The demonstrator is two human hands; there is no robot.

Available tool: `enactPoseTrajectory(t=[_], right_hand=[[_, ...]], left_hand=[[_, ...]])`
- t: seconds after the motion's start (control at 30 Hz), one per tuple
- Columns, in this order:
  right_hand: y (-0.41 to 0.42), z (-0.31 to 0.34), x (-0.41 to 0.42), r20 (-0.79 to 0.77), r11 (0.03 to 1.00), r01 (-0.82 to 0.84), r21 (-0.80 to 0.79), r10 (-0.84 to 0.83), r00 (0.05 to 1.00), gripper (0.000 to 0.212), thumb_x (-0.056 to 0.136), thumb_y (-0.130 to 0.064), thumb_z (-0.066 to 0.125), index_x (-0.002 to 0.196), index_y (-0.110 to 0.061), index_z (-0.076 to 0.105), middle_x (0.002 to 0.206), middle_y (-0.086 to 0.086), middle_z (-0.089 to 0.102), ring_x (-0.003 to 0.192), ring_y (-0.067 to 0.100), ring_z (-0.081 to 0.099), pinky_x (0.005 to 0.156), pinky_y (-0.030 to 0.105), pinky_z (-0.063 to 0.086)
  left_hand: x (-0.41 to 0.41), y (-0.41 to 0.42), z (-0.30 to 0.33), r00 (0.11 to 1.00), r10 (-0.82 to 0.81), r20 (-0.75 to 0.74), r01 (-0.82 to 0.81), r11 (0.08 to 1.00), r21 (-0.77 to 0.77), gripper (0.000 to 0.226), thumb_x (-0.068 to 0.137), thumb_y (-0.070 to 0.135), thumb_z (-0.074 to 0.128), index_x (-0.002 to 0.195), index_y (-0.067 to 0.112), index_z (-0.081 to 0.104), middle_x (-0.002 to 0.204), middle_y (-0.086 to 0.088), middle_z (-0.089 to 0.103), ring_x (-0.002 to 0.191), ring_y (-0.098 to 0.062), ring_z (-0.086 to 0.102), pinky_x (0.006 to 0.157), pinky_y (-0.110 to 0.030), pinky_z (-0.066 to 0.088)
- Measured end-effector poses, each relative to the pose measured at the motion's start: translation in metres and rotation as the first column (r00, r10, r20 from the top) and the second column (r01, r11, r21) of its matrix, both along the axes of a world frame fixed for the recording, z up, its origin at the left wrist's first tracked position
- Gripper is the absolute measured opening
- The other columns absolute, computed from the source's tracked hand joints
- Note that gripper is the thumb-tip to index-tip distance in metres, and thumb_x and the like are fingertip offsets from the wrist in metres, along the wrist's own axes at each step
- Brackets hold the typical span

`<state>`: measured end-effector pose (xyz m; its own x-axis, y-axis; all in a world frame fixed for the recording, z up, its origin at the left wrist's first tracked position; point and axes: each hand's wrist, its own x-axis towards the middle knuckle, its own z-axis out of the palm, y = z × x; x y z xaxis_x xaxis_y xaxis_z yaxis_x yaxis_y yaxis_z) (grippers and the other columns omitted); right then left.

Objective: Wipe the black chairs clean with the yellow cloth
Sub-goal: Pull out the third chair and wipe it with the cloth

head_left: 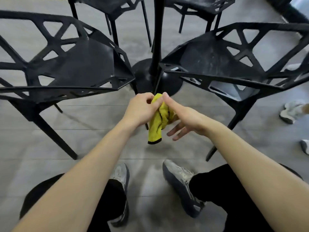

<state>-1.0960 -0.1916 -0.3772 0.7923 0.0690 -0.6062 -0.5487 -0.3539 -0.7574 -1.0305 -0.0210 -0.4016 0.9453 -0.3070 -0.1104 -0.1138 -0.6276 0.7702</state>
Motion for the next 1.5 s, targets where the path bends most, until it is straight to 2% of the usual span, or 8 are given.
enactPoseTrajectory(t=[0.13,0.33,0.57,0.67,0.83,1.07,1.27,1.5], right_hand=[[0.001,0.003,0.013,0.423,0.903,-0.03,-0.429,0.23,0.876,0.057,0.078,-0.085,0.067,0.11,-0.039,0.072,0.103,-0.013,0.072,0.099,0.003,0.067,0.087,0.03,0.055],[-0.004,-0.005,0.038,0.536,0.927,0.064,-0.369,0.156,0.83,0.018,0.099,-0.033,0.066,0.088,-0.02,0.07,0.072,0.002,0.068,0.068,0.016,0.056,0.07,0.039,0.05],[0.001,-0.009,0.035,0.44,0.985,0.167,-0.05,-0.128,0.889,0.021,0.095,-0.032,0.08,0.088,-0.013,0.078,0.079,0.009,0.079,0.079,0.033,0.078,0.07,0.054,0.066],[0.008,-0.015,0.037,0.436,0.977,0.2,-0.072,-0.149,0.887,0.028,0.091,-0.033,0.085,0.089,-0.008,0.074,0.077,0.01,0.077,0.071,0.028,0.077,0.066,0.048,0.067],[-0.002,-0.011,0.042,0.394,0.978,0.206,0.039,-0.205,0.896,0.028,0.092,-0.022,0.084,0.098,0.002,0.072,0.083,0.012,0.078,0.065,0.011,0.074,0.056,0.024,0.058],[-0.041,-0.019,0.046,0.207,0.748,-0.265,-0.608,0.471,0.858,0.009,0.1,-0.021,0.071,0.103,-0.019,0.079,0.094,0.001,0.075,0.091,0.022,0.069,0.08,0.035,0.053],[-0.035,-0.022,0.054,0.243,0.637,-0.184,-0.748,0.522,0.818,0.02,0.101,-0.044,0.067,0.099,-0.024,0.066,0.09,-0.002,0.07,0.094,0.025,0.063,0.079,0.041,0.052],[-0.029,-0.019,0.054,0.268,0.649,-0.256,-0.717,0.595,0.757,0.013,0.105,-0.031,0.064,0.11,-0.024,0.075,0.096,-0.004,0.068,0.095,0.023,0.062,0.081,0.033,0.045]], left_hand=[[0.013,0.024,-0.002,0.988,0.087,-0.129,-0.106,0.983,-0.151,0.072,0.09,0.078,0.064,0.091,0.006,0.069,0.075,0.001,0.057,0.07,-0.014,0.05,0.069,-0.036,0.042],[0.024,0.057,0.004,0.972,-0.043,-0.231,-0.02,0.964,-0.265,0.04,0.097,0.057,0.07,0.097,0.017,0.075,0.09,-0.003,0.077,0.08,-0.013,0.067,0.077,-0.035,0.051],[0.02,0.053,-0.003,0.997,0.078,-0.019,-0.078,0.997,-0.015,0.038,0.095,0.058,0.074,0.101,0.021,0.069,0.095,0.002,0.075,0.092,-0.019,0.072,0.09,-0.044,0.061],[0.006,0.043,0.011,0.942,-0.127,-0.311,0.073,0.981,-0.18,0.06,0.085,0.071,0.074,0.104,0.015,0.073,0.099,-0.007,0.08,0.097,-0.023,0.078,0.091,-0.051,0.065],[0.017,0.055,-0.006,0.981,-0.137,-0.136,0.136,0.991,-0.013,0.019,0.088,0.042,0.081,0.091,0.024,0.076,0.082,-0.006,0.074,0.074,-0.017,0.065,0.078,-0.048,0.058],[0.033,0.095,0.001,0.99,-0.119,0.071,0.09,0.942,0.322,0.017,0.106,0.03,0.067,0.102,0.02,0.053,0.077,0.009,0.061,0.07,-0.007,0.052,0.066,-0.026,0.036],[0.034,0.131,0.022,0.99,-0.141,0.014,0.131,0.949,0.287,0.026,0.076,0.024,0.098,0.096,0.03,0.082,0.082,0.009,0.076,0.076,-0.006,0.066,0.071,-0.016,0.047],[0.036,0.161,0.014,0.983,-0.162,-0.083,0.181,0.902,0.392,0.018,0.1,0.03,0.077,0.088,0.027,0.064,0.084,0.003,0.064,0.079,-0.018,0.056,0.07,-0.034,0.045]])
